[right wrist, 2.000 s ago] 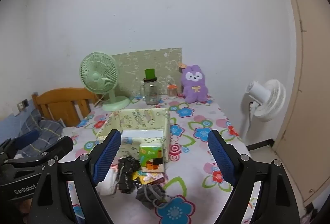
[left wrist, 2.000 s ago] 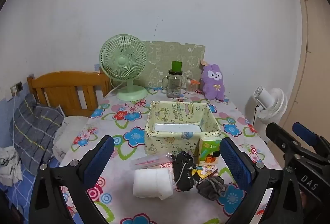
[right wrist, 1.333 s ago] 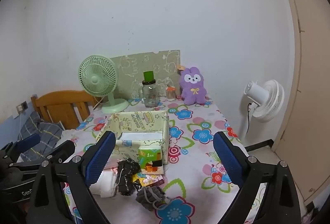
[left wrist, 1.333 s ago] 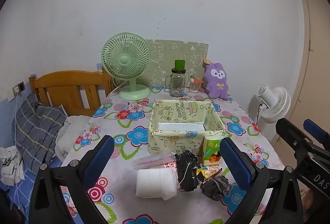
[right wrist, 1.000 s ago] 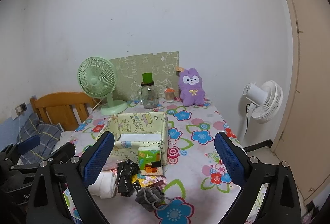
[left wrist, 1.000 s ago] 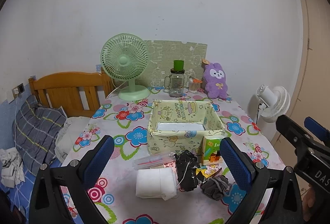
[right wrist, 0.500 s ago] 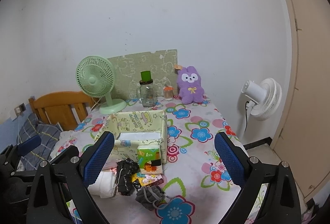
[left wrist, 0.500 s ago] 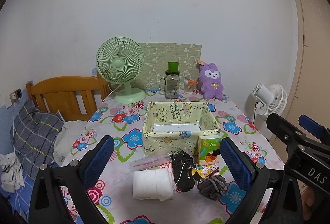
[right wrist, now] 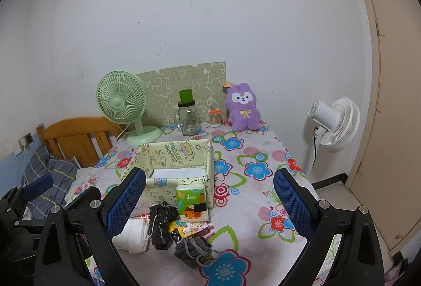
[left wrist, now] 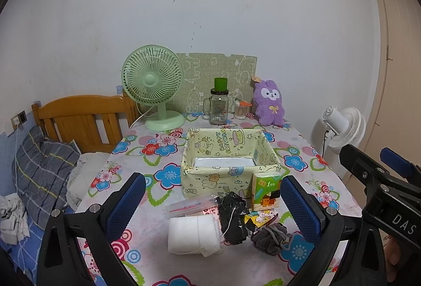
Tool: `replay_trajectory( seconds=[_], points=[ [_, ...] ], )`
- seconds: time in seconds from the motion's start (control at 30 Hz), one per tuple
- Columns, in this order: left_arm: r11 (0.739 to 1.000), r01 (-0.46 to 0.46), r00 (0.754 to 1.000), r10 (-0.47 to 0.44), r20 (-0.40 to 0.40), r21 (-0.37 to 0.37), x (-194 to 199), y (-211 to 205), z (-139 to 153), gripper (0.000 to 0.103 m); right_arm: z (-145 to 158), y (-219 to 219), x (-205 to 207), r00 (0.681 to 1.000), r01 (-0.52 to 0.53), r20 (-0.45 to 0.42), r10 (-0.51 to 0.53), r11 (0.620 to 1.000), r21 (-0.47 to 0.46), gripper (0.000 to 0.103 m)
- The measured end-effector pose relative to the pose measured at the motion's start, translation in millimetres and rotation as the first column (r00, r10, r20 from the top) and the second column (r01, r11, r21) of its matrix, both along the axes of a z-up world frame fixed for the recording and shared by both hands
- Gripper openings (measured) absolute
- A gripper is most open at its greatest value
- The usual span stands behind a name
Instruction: Organize soft objects
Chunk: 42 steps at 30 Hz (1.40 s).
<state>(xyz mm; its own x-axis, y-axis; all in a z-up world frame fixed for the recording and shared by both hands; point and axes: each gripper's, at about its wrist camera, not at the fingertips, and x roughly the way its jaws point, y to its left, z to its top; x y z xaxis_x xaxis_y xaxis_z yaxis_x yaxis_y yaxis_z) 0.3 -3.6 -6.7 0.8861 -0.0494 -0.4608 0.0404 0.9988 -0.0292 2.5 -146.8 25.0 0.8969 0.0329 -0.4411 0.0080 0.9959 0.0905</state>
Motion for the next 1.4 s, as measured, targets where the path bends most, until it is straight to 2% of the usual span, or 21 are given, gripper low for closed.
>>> replay_trajectory(
  seconds=[0.6, 1.17, 1.4],
  points=[
    [1.0, 0.018, 1.0, -0.019, 0.017, 0.011, 0, -4, 1, 0.103, 0, 1, 2, 1.0, 0.005, 0.012, -0.005, 1.0, -0.006, 0.099],
    [1.0, 0.022, 1.0, -0.022, -0.015, -0.006, 11, -3, -11, 0.103, -11, 6, 9, 1.0, -0.014, 0.0, 0.014, 1.0, 0.008, 0.099],
    [1.0, 0.028, 0.998, -0.028, -0.049, -0.01, 21, -2, -25, 0.102, -22, 14, 12, 0.999, -0.038, 0.002, 0.038, 0.999, -0.023, 0.099]
  ],
)
